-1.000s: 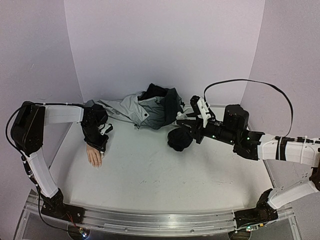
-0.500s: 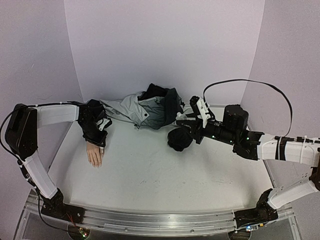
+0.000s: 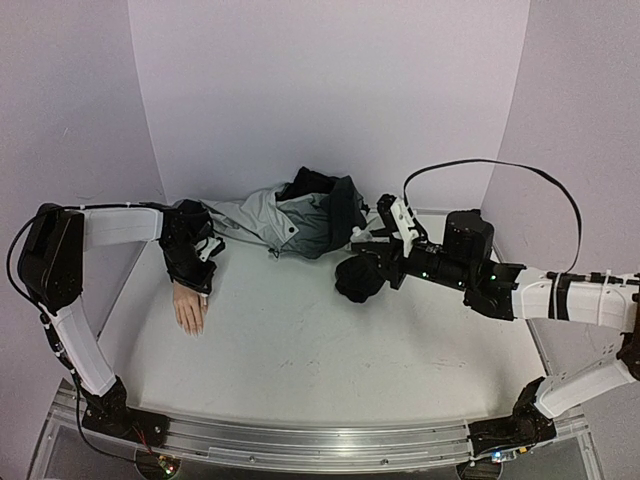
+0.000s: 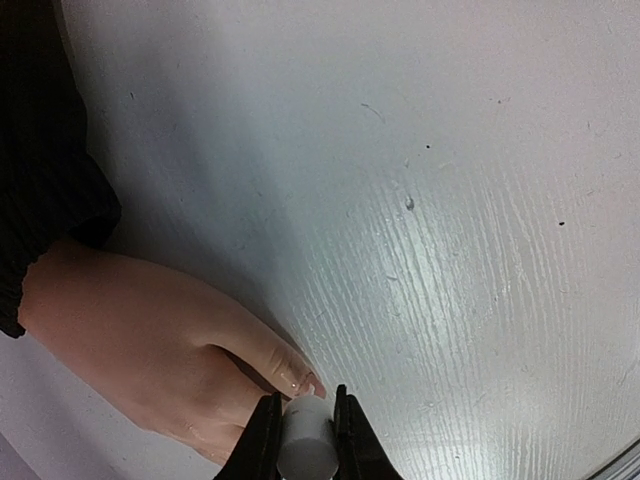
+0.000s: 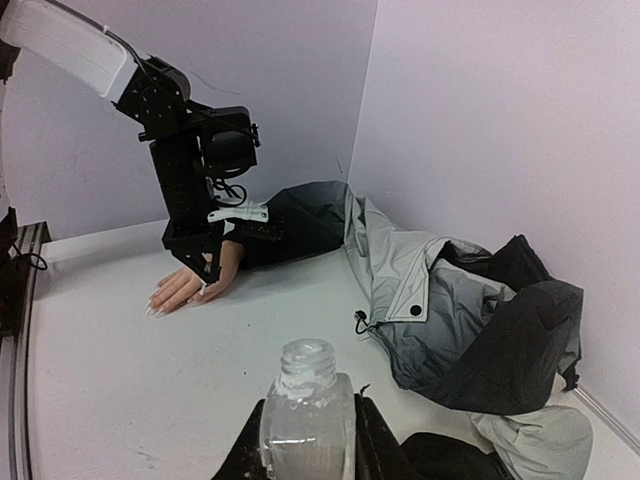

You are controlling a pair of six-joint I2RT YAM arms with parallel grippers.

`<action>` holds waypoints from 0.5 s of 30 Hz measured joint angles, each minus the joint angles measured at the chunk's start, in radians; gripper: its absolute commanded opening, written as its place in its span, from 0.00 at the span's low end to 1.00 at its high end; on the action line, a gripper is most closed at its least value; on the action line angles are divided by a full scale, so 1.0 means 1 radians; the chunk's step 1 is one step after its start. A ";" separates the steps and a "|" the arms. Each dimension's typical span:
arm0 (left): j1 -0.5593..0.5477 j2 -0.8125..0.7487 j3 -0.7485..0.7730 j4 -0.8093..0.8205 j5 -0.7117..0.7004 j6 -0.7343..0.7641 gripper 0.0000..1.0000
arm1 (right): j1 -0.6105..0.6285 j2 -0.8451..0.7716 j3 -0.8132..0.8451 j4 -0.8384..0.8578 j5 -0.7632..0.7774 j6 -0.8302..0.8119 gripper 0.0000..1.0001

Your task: Paint the nails

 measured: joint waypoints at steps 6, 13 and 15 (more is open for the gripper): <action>0.004 0.002 0.000 0.000 -0.001 0.001 0.00 | 0.000 0.006 0.000 0.000 0.000 0.000 0.00; 0.004 0.002 0.000 0.000 -0.001 0.002 0.00 | 0.000 0.013 0.000 0.000 0.000 0.000 0.00; 0.004 0.002 0.000 0.000 0.000 0.002 0.00 | 0.000 0.014 0.000 0.000 0.000 0.000 0.00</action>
